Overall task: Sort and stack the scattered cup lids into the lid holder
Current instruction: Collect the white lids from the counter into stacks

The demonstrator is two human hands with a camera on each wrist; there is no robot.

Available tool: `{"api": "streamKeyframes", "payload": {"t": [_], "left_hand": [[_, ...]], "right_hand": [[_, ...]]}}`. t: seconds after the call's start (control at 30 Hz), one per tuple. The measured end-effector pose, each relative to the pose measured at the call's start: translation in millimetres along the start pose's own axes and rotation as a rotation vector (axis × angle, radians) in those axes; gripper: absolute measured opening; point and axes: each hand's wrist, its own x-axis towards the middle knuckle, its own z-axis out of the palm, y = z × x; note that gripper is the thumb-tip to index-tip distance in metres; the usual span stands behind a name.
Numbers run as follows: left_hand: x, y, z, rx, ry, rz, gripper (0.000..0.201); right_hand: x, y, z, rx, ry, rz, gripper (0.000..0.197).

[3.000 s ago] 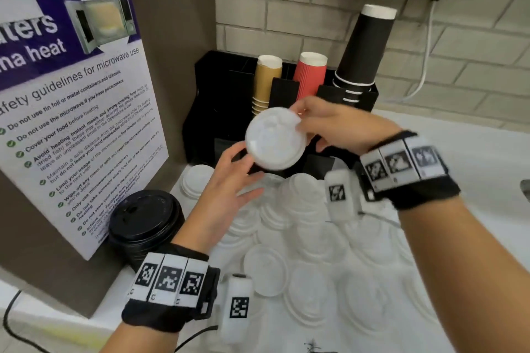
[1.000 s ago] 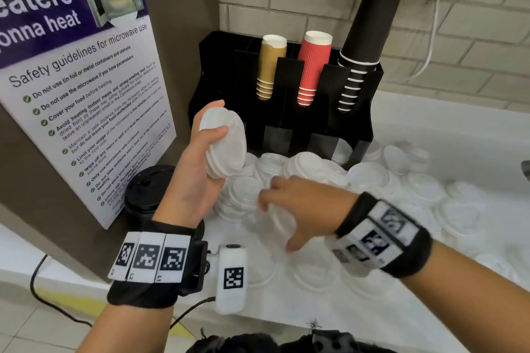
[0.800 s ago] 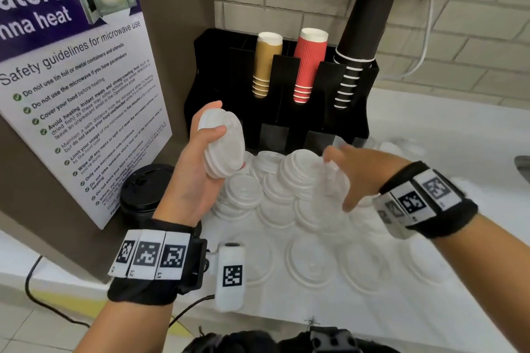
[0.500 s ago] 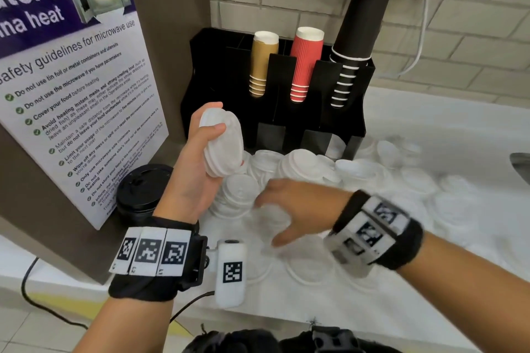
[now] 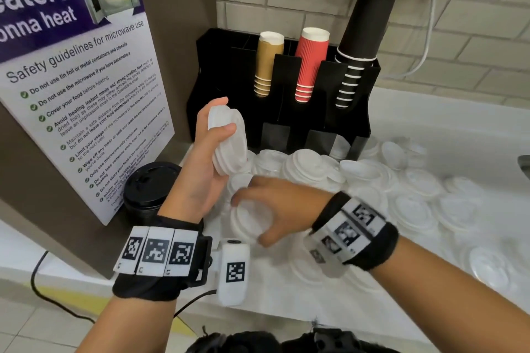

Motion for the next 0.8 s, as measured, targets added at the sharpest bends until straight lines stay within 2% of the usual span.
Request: {"api": "streamKeyframes", "payload": {"t": [0.17,0.27,0.37,0.57,0.67,0.8], "left_hand": [[-2.3,-10.6,0.4,0.075,-0.045,-0.003,0.043],[-3.8,-20.4,4.3,0.096,-0.031,-0.034,0.045],[-7.3,-28.2,11.1,0.085,-0.034,-0.082,0.046],[-10.4,-36.3,21.1,0.125,-0.124,-0.155,0.045],[-11.7,-36.0,20.4,0.142,-0.168,-0.184,0.045],[-12.6,-37.2,22.0,0.148,-0.145,-0.189,0.046]], "right_hand": [[-28.6,36.2,-31.5,0.335,0.397,0.144,0.064],[-41.3,36.7,-26.7,0.661,0.570,0.125,0.057],[-44.4,28.8,-10.3,0.880,0.640,0.081,0.056],[-38.6,16.5,3.2,0.950,0.793,0.050,0.056],[-40.5,18.4,-0.7,0.911,0.775,-0.003,0.056],[-40.3,15.1,2.3,0.944,0.771,-0.041,0.058]]}}
